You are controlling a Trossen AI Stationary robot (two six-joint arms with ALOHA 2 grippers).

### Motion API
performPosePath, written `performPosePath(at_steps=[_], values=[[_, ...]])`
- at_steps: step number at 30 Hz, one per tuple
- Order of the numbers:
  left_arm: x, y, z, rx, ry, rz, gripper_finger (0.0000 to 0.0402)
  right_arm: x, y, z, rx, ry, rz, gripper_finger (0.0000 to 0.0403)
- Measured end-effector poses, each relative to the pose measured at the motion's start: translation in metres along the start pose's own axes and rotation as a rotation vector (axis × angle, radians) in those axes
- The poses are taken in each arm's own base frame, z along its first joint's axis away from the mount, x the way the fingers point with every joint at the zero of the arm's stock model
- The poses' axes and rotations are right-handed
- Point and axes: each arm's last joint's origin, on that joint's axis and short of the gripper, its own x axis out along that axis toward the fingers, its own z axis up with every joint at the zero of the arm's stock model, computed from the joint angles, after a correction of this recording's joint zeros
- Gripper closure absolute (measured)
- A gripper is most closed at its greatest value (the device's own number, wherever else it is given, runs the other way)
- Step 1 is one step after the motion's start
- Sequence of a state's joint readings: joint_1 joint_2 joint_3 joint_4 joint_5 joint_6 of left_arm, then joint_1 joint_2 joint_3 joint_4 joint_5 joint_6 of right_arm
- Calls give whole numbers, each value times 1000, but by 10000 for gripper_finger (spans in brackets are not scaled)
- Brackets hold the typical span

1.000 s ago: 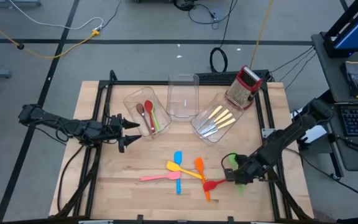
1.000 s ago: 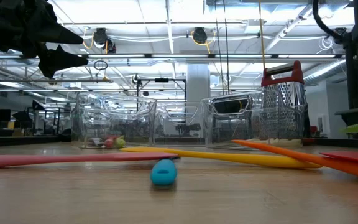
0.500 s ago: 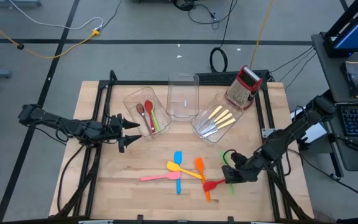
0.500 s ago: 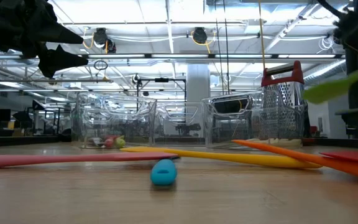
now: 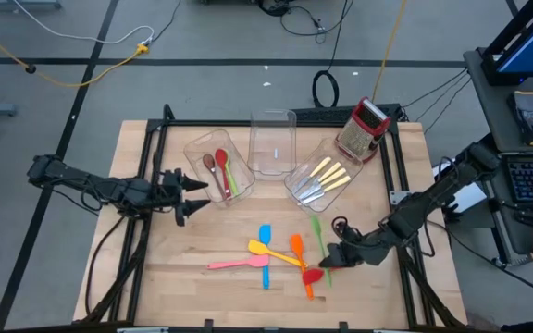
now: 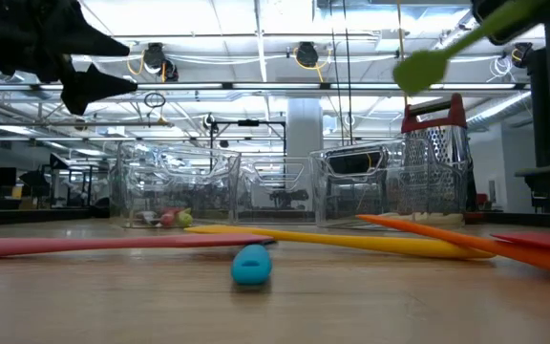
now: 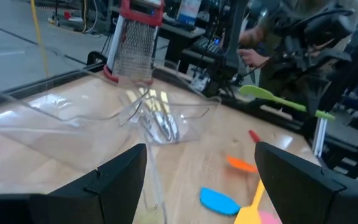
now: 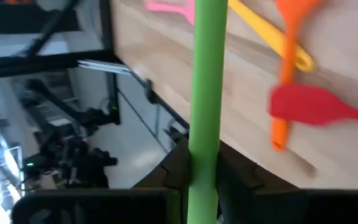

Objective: Pick & Place Kitchen Items
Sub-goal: Put the green spatula into the middle transparent bin

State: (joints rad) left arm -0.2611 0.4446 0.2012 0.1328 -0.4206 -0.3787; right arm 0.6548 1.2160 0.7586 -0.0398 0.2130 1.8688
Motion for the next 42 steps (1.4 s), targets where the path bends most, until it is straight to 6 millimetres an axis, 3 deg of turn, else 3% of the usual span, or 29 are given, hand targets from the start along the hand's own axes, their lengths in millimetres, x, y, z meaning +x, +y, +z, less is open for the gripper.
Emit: performPosePath(at_steps=[9,22,35,42], values=[[0,-2,5,-21,-44,-18,96,3,23,29,-145,-130,169,360],[0,-2,5,-24,-47,-19,96,-5,54,104,-351,-206,352,360],[0,-2,5,-27,-47,-19,96,-36,54,190,-386,-348,384,360],[0,-2,5,-18,-46,-18,96,-53,48,219,-341,-426,376,360]])
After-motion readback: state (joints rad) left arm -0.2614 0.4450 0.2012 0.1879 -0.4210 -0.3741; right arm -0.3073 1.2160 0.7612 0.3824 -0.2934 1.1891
